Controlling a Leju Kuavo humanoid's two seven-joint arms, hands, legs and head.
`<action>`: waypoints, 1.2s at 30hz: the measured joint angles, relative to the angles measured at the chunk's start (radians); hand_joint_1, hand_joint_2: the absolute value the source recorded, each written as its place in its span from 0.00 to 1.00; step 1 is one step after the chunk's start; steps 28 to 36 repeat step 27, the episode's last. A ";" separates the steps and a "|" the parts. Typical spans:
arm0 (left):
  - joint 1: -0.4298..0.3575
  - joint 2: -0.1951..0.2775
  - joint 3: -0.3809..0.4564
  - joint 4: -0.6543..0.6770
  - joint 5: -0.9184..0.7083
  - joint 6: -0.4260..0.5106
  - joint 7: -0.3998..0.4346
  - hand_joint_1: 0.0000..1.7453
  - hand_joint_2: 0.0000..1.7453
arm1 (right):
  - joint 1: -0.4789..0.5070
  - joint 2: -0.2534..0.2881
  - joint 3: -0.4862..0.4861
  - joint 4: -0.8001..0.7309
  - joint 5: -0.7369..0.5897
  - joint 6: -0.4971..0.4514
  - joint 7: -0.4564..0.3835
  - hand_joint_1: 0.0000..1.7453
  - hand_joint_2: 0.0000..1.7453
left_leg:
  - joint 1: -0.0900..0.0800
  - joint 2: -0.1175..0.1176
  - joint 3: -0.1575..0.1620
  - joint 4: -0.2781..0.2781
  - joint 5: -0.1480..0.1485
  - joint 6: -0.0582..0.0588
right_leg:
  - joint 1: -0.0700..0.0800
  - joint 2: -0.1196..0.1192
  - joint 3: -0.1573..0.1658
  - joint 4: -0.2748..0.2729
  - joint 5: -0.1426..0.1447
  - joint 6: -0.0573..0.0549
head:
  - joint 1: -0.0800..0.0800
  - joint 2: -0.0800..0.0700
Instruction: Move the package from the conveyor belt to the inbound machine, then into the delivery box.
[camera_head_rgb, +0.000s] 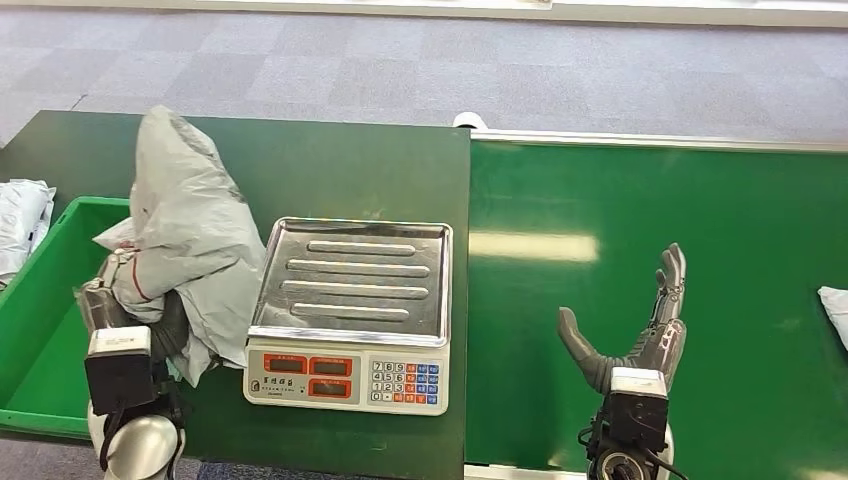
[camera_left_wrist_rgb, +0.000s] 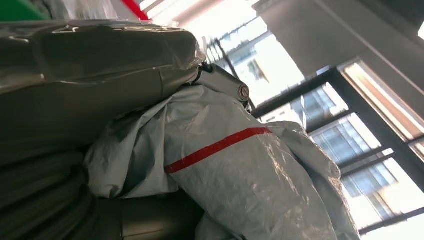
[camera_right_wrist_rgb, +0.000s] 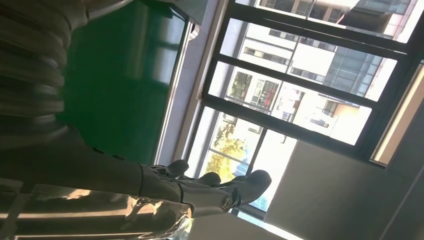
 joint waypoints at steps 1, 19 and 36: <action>-0.012 0.004 0.021 0.006 -0.041 0.028 0.022 0.87 1.00 | 0.000 0.000 0.000 0.001 -0.003 -0.002 0.000 0.00 1.00 | 0.000 0.000 0.000 0.000 0.000 0.000 | 0.000 0.000 0.000 0.000 0.000 0.000 | 0.000 0.000; -0.173 0.030 0.303 0.173 -0.474 0.122 0.259 0.21 1.00 | -0.007 -0.001 0.001 0.046 -0.020 -0.031 0.008 0.00 1.00 | 0.000 0.000 -0.001 0.000 0.000 0.000 | 0.000 0.000 -0.001 0.000 0.000 0.000 | 0.000 0.000; -0.193 0.017 0.384 0.204 -0.590 0.124 0.316 0.00 1.00 | -0.012 -0.001 0.001 0.059 -0.015 -0.036 0.019 0.00 1.00 | 0.000 0.000 -0.001 0.000 0.000 0.000 | 0.000 0.000 -0.001 0.000 0.001 0.000 | 0.000 0.000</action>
